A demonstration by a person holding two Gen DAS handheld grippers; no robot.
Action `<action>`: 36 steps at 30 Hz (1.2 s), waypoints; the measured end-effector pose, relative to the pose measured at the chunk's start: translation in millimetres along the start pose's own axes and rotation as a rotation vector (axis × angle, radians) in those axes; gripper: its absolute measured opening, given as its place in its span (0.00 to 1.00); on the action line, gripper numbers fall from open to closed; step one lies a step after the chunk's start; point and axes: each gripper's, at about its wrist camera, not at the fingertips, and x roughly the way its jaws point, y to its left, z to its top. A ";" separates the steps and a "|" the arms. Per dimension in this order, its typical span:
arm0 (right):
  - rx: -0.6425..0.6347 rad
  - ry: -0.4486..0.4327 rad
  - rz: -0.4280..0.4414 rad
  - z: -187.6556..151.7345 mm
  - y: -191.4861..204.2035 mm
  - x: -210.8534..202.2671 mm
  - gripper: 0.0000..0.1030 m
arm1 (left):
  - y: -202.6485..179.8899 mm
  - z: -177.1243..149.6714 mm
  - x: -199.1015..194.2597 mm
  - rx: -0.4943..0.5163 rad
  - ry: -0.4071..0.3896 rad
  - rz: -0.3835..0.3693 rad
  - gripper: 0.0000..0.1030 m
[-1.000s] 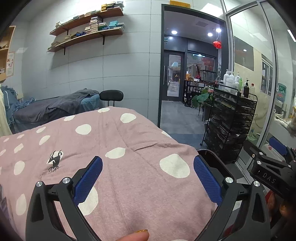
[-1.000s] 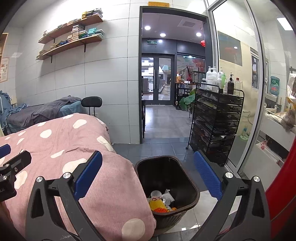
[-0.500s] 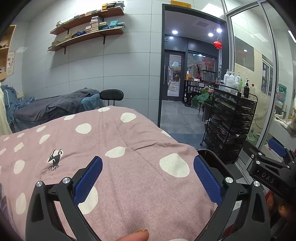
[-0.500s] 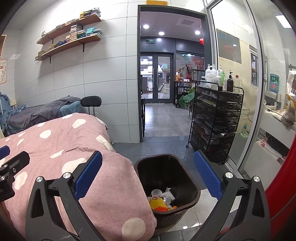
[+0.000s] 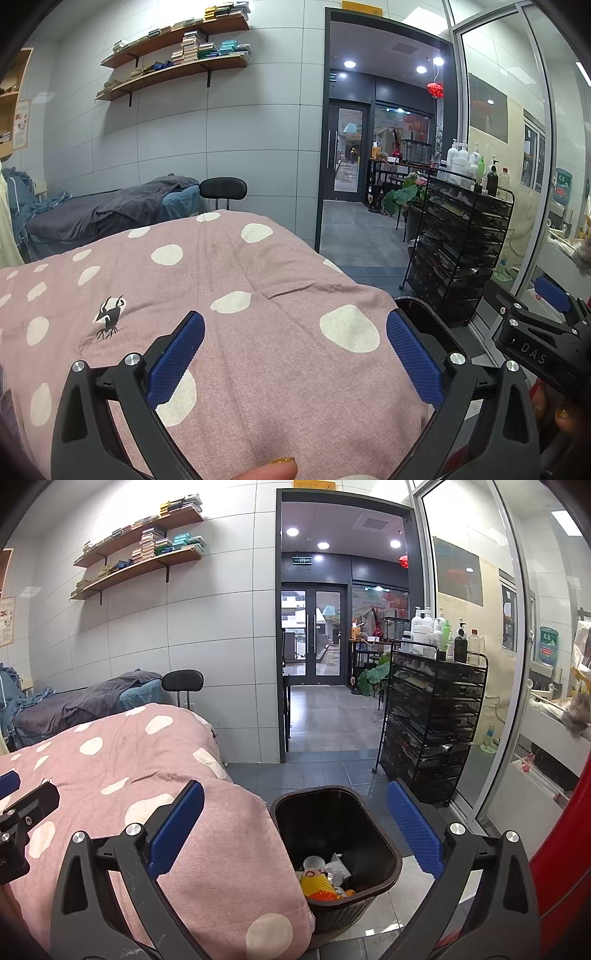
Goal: Collect trash
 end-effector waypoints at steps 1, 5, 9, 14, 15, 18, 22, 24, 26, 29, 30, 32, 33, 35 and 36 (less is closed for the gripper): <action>0.001 0.000 0.000 -0.5 0.2 0.0 0.95 | -0.2 0.0 -0.2 0.000 0.000 0.001 0.94; 0.002 0.003 0.000 -0.7 1.0 0.7 0.95 | -0.3 0.0 -0.2 0.000 -0.001 0.000 0.94; 0.001 0.003 0.001 -0.8 1.0 0.9 0.95 | -0.8 -0.7 -0.8 0.000 -0.001 -0.001 0.94; 0.000 0.006 0.001 0.4 2.0 1.4 0.95 | -1.5 -0.7 -1.0 0.000 0.000 0.000 0.94; 0.001 0.006 0.001 0.4 1.9 1.4 0.95 | -1.4 -0.7 -0.9 -0.001 0.000 -0.001 0.94; 0.003 0.007 0.003 0.1 2.0 1.4 0.95 | -1.6 -0.6 -1.0 -0.001 0.000 -0.001 0.94; 0.000 0.006 0.002 0.5 1.9 1.3 0.95 | -1.8 -0.7 -0.9 -0.001 0.000 -0.001 0.94; 0.001 0.007 0.002 0.5 2.3 1.3 0.95 | -2.3 -1.1 -1.2 0.000 0.001 -0.002 0.94; 0.001 0.008 0.002 0.8 3.6 2.5 0.95 | -3.4 -1.5 -2.0 0.001 0.001 -0.004 0.94; 0.001 0.008 0.002 0.9 3.7 2.4 0.95 | -3.9 -1.8 -2.5 0.001 0.001 -0.006 0.94; 0.001 0.009 0.002 0.6 4.2 2.4 0.95 | -4.2 -1.9 -2.7 0.001 0.002 -0.006 0.94; 0.001 0.009 0.002 1.0 3.9 2.3 0.95 | -4.8 -2.1 -2.8 0.001 0.002 -0.006 0.94; 0.001 0.009 0.002 0.3 4.5 2.9 0.95 | -5.1 -2.2 -3.1 0.001 0.002 -0.006 0.94; 0.000 0.010 0.002 0.1 5.3 2.9 0.95 | -5.2 -2.2 -3.2 0.000 0.002 -0.007 0.94; 0.001 0.011 0.002 0.1 5.2 2.8 0.95 | -5.0 -2.1 -3.0 0.001 0.002 -0.007 0.94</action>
